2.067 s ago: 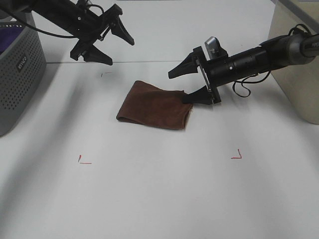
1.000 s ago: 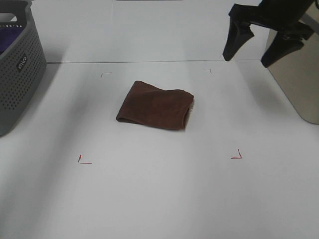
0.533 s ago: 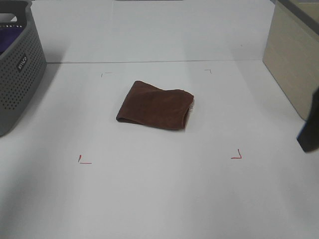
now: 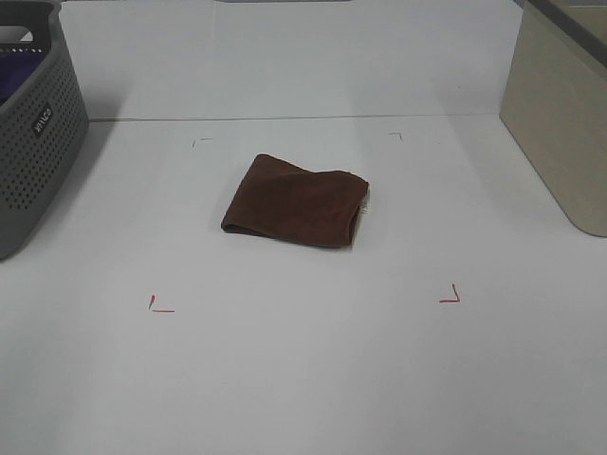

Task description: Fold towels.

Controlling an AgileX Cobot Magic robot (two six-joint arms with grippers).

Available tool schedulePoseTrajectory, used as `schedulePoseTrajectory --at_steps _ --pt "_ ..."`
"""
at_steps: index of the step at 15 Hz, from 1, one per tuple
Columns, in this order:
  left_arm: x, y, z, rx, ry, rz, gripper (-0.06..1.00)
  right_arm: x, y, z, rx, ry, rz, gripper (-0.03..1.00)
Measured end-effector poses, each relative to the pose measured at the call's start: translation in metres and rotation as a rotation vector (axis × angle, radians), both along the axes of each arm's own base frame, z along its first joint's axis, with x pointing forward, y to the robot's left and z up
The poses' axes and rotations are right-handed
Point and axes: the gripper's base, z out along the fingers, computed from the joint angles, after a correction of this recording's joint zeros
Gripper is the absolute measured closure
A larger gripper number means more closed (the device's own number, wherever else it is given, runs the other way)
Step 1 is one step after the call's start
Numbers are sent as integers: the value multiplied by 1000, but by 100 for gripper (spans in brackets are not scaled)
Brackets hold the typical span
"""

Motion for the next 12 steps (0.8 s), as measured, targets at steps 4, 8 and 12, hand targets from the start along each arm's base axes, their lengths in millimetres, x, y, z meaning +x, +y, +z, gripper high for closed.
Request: schedulePoseTrajectory --at_steps 4,8,12 --pt "-7 0 -19 13 -39 -44 19 -21 -3 1 22 -184 -2 11" --pt "-3 -3 -24 -3 -52 -54 19 -22 -3 1 25 -188 -7 11" --pt "-3 -3 -24 -2 -54 -56 19 -22 -3 1 30 -187 -14 11"
